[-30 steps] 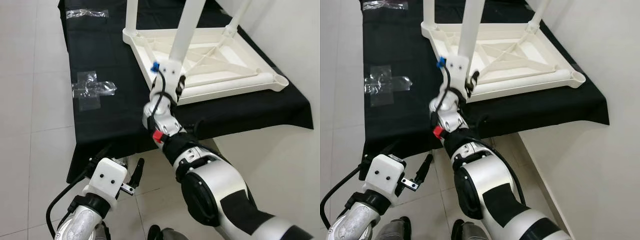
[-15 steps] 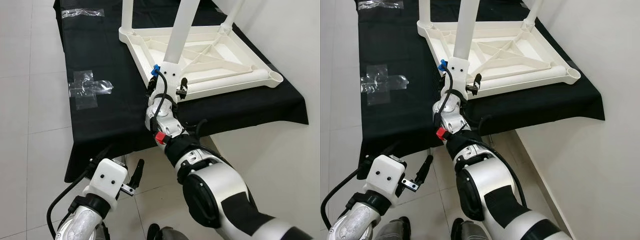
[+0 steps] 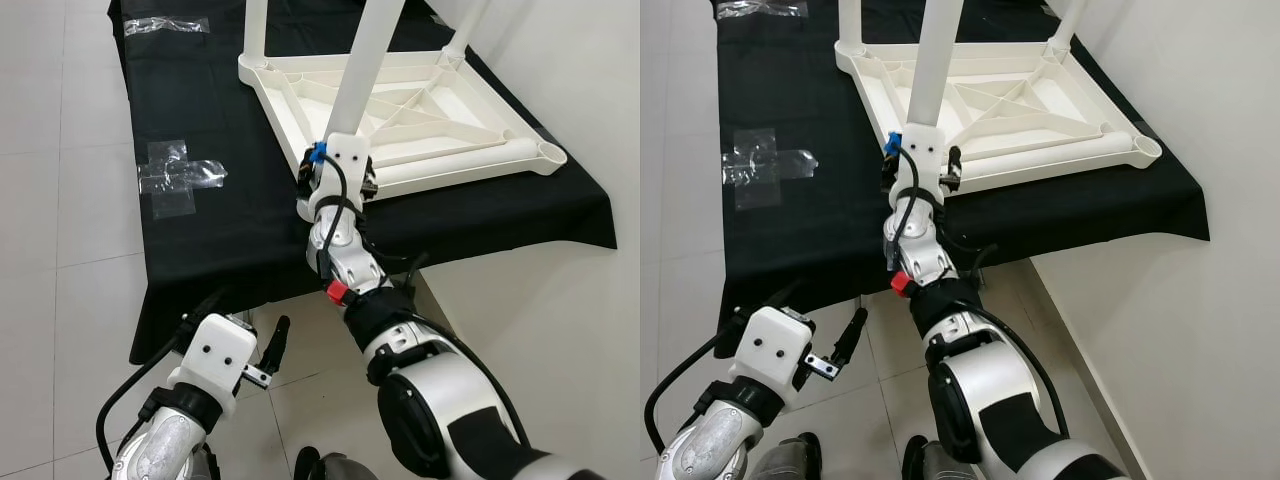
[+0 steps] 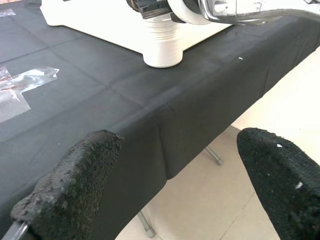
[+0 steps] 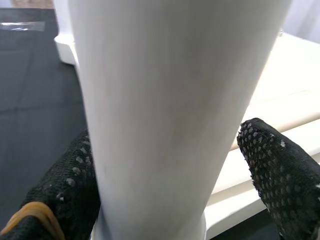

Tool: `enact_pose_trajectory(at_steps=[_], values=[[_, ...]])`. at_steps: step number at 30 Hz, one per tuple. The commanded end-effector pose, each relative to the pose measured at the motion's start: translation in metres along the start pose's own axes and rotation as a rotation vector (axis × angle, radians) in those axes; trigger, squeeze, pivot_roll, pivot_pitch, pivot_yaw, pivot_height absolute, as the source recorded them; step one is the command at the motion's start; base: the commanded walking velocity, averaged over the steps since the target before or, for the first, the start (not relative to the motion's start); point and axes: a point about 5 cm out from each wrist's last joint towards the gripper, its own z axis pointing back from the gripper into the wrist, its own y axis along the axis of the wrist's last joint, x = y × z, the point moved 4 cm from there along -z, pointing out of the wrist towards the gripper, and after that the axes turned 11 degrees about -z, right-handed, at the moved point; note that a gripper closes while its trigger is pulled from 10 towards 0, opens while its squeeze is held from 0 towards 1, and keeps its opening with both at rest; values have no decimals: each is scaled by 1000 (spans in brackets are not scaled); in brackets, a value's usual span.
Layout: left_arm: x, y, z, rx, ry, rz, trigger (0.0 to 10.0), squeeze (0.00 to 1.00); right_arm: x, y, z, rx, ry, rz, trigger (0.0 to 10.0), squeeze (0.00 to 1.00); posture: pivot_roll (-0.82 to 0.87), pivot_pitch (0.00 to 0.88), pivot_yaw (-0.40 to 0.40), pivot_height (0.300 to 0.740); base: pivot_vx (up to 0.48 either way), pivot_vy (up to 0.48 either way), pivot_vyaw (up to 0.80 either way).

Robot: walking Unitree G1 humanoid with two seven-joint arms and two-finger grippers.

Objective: Building children table

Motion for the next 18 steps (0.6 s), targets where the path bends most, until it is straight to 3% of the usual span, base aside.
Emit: enact_pose_trajectory(at_steps=[1, 13, 18], values=[[6, -5, 1, -17, -19, 12, 10000, 0, -9, -27, 14, -90, 24, -38, 10000, 0, 160, 214, -198, 740, 0, 0, 0], [6, -7, 0, -20, -22, 14, 10000, 0, -13, -21, 24, -105, 147, -92, 10000, 0, 151, 207, -198, 740, 0, 0, 0], [6, -8, 0, -22, -25, 17, 10000, 0, -8, -22, 31, -122, 184, -87, 10000, 0, 147, 206, -198, 740, 0, 0, 0]])
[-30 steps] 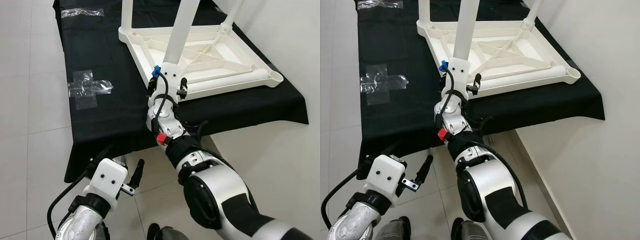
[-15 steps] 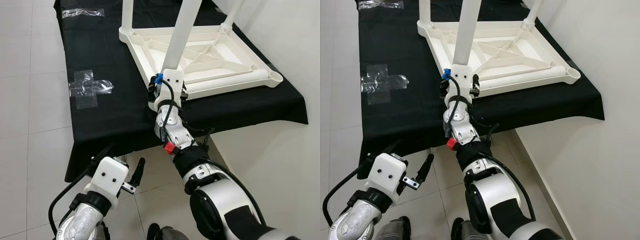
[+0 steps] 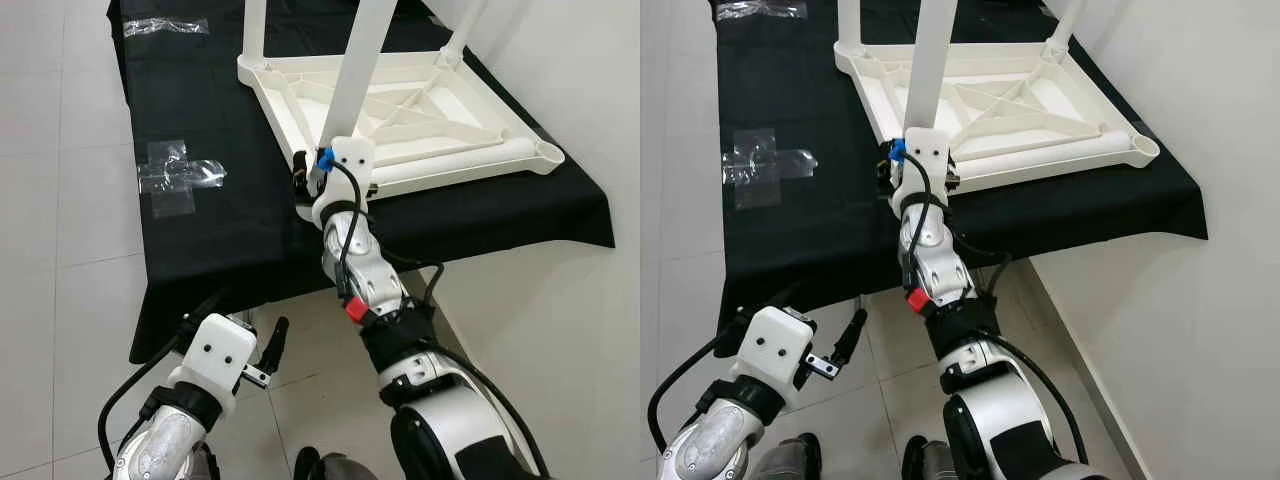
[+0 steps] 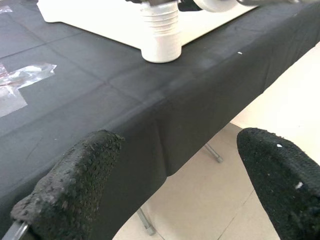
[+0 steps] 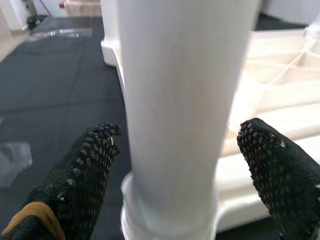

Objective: Building children table

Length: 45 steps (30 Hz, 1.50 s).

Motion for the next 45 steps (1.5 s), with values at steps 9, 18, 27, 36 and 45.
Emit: enact_pose_trajectory(at_steps=[9, 18, 27, 36, 45], values=[[5, -5, 0, -17, -13, 17, 10000, 0, -8, -29, 22, -116, 77, -51, 10000, 0, 146, 203, -201, 740, 0, 0, 0], [4, -8, -1, -21, -11, 15, 10000, 0, -4, -35, 48, -173, 200, -46, 10000, 0, 138, 196, -198, 740, 0, 0, 0], [3, -9, -2, -25, -13, 12, 10000, 0, 34, -45, 72, -229, 175, 5, 10000, 0, 137, 190, -191, 740, 0, 0, 0], [-9, -21, 1, -105, 70, 57, 10000, 0, 88, -30, 93, -133, 181, 99, 10000, 0, 145, 170, -191, 740, 0, 0, 0], [-41, -37, 9, -194, 279, 165, 10000, 0, 177, -9, 88, -55, -164, 198, 10000, 0, 151, 131, -187, 740, 0, 0, 0]])
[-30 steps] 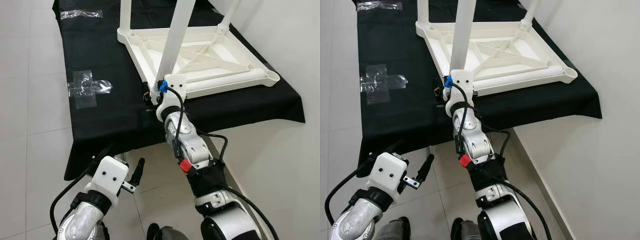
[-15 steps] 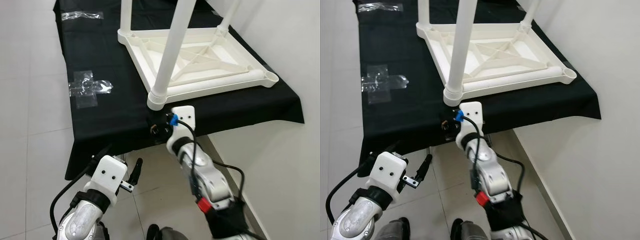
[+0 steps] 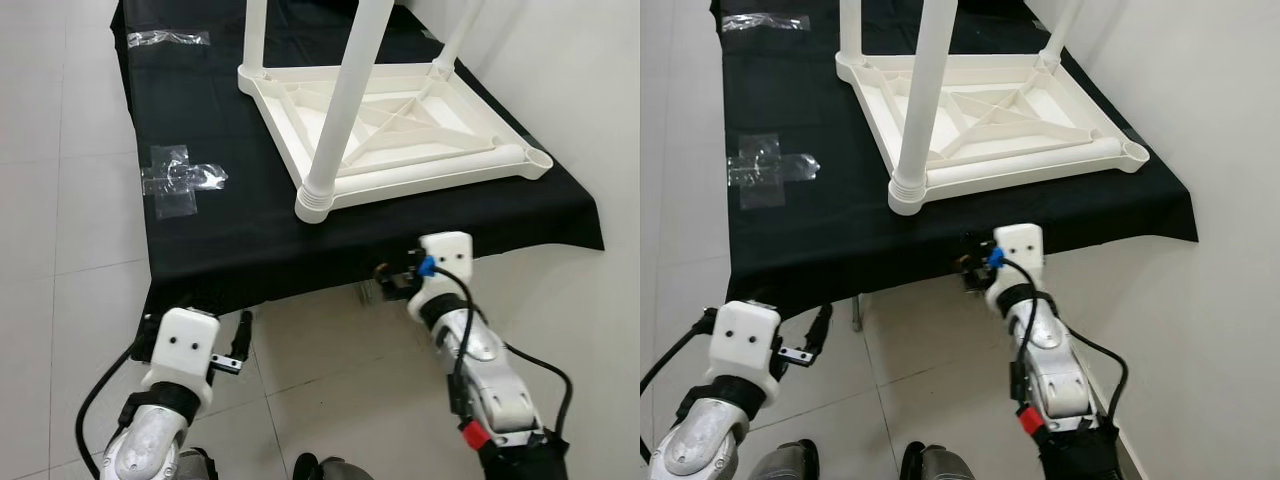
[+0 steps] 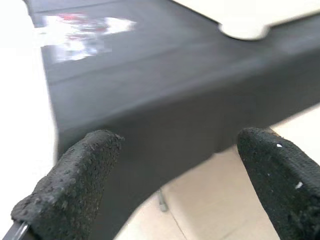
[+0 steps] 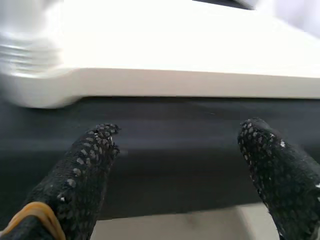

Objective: Building children table

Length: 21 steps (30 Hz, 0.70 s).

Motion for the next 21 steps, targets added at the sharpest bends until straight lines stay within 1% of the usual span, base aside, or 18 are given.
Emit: enact_pose_trajectory(at_steps=[1, 4, 5, 6, 9, 13, 17, 21], values=[[-6, -3, 1, -22, 34, 25, 10000, 0, 19, 1, 1, 15, -75, 7, 10000, 0, 151, 131, -187, 740, 0, 0, 0], [-19, -4, -3, -31, 94, 49, 10000, 0, 22, -2, 0, 10, -82, 13, 10000, 0, 160, 115, -190, 740, 0, -90, 0], [-19, -4, -3, -31, 94, 49, 10000, 0, 22, -2, 0, 10, -82, 13, 10000, 0, 160, 115, -190, 740, 0, -270, 0], [-22, -5, -3, -36, 109, 54, 10000, 0, 21, -3, -1, 10, -76, 11, 10000, 0, 160, 115, -190, 740, 0, -281, 0], [-31, -7, -4, -45, 146, 87, 10000, 0, 20, -6, -2, 5, -68, 6, 10000, 0, 162, 103, -194, 740, 330, -195, 0], [-33, -6, -5, -43, 151, 81, 10000, 0, 20, -9, -4, -2, -68, 7, 10000, 0, 164, 101, -197, 740, 415, 0, 0], [-33, -9, -4, -60, 152, 88, 10000, 0, 23, -11, -5, -13, -89, -3, 10000, 0, 163, 105, -198, 740, 469, 0, 0], [-33, -11, -3, -64, 146, 92, 10000, 0, 22, -9, -7, -5, -81, 8, 10000, 0, 162, 107, -199, 740, 456, 0, 0]])
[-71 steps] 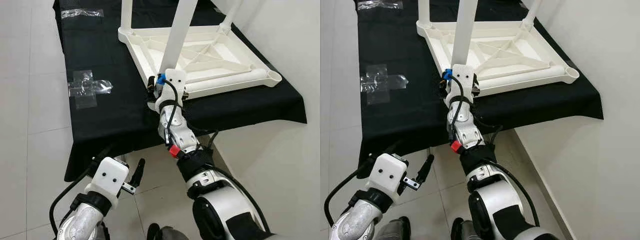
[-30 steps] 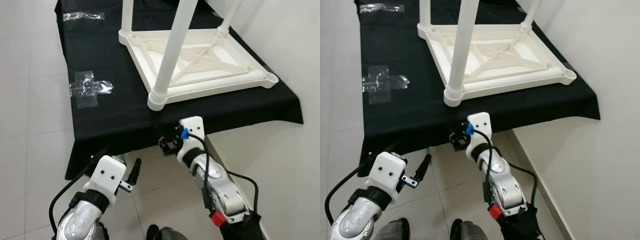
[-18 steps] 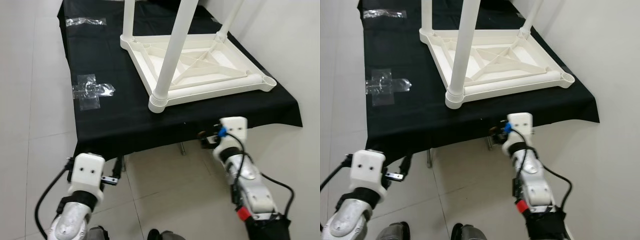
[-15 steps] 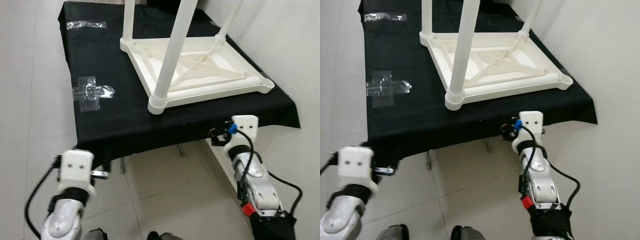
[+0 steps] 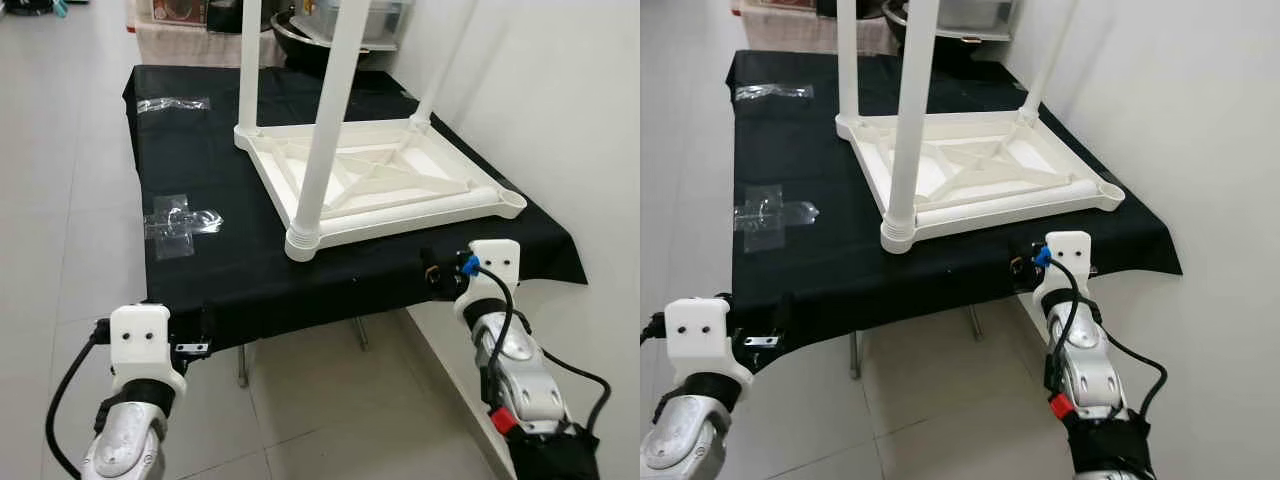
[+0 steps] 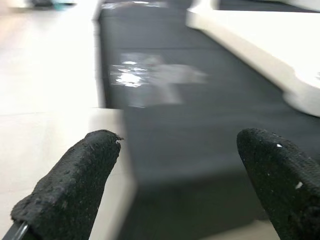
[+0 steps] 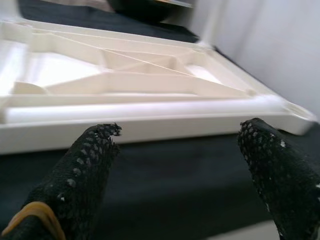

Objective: Building children table

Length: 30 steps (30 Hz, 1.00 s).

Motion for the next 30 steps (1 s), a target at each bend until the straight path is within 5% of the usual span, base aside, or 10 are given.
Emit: enact_pose_trajectory(at_steps=[1, 19, 23, 30], values=[[4, -3, 1, -19, -12, 25, 10000, 0, 5, 5, -1, 19, -12, 14, 10000, 0, 163, 115, -198, 740, 371, 0, 0], [2, 6, -3, 6, 7, 21, 10000, 0, 7, 14, -14, 35, 9, -26, 10000, 0, 152, 140, -201, 740, 0, 0, 0], [16, 3, 0, -3, -57, 20, 10000, 0, 15, 21, -27, -2, 76, -35, 10000, 0, 149, 145, -199, 740, 0, 0, 0], [40, 1, 9, -2, -192, 6, 10000, 0, 7, 31, -40, -84, 289, -69, 10000, 59, 141, 152, -197, 740, 0, 0, 0]])
